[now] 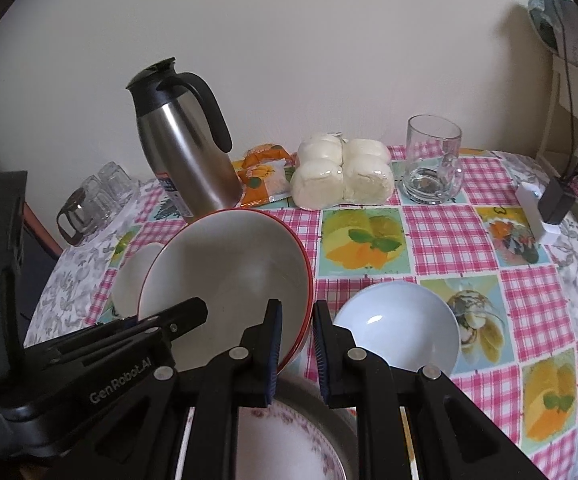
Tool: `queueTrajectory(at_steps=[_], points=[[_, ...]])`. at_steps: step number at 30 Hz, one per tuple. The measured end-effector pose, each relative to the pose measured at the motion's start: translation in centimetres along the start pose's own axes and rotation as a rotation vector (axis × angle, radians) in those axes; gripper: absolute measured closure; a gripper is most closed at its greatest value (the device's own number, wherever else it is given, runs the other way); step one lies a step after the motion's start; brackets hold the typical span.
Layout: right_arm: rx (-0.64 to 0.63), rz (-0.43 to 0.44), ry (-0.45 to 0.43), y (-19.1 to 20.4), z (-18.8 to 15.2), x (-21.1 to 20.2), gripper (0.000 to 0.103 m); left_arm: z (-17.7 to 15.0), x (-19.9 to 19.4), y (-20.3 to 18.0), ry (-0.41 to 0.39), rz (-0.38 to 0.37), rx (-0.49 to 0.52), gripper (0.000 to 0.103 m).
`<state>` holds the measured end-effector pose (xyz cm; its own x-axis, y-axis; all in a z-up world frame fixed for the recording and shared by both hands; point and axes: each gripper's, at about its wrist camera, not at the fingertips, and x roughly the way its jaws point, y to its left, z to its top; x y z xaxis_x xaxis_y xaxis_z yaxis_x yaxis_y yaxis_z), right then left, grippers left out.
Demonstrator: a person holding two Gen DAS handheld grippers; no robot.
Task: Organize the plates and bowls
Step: 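Lift the red-rimmed bowl with the left gripper and carry it over the basin, then lower the red-rimmed bowl onto the floral plate inside the basin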
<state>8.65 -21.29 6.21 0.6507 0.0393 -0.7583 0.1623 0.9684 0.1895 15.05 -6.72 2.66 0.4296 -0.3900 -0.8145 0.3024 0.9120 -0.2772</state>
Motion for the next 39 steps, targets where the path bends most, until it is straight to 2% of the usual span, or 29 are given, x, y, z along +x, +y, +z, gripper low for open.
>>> queueTrajectory(at_steps=[14,31,39], points=[[0.016,0.006,-0.018,-0.9,-2.7,-4.0,0.085,-3.1,-2.4,-1.6,-0.003,-0.002,0.057,0.084],[0.007,0.002,0.018,-0.5,-6.4,-5.4,0.085,-6.5,-2.9,-1.0,0.080,-0.021,0.025,0.085],[-0.008,-0.004,0.059,0.1,-7.8,-4.9,0.085,-7.6,-2.6,-0.3,0.128,0.005,0.008,0.084]])
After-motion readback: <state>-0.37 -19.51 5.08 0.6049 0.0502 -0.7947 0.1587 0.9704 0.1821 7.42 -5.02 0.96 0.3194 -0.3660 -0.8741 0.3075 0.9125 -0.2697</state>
